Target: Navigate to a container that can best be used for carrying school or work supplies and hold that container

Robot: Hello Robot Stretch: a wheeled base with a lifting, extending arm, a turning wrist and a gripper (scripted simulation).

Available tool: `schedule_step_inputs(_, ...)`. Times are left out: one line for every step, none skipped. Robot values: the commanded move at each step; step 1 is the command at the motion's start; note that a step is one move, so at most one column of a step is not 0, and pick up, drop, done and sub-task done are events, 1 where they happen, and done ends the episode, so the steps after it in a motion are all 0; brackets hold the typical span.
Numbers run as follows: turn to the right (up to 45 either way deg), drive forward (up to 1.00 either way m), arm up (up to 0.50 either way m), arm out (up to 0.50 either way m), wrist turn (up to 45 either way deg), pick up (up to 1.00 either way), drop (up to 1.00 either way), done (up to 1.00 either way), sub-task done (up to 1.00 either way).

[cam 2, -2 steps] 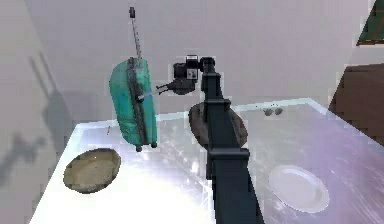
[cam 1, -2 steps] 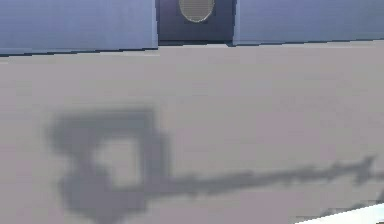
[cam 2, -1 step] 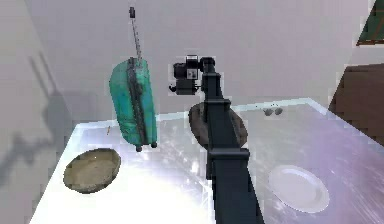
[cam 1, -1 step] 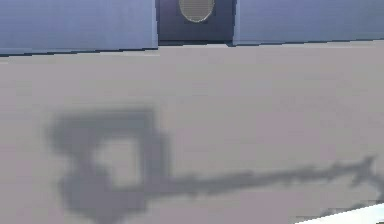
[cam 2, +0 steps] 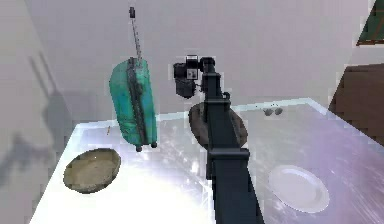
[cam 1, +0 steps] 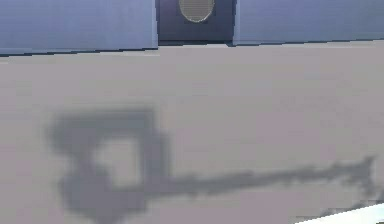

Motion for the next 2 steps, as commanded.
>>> schedule_step_inputs(0.0, 0.0, -0.3, 0.0, 0.0, 0.0, 0.0, 0.0, 0.0)
schedule_step_inputs(0.0, 0.0, 0.0, 0.0, 0.0, 1.0, 0.0, 0.0, 0.0)
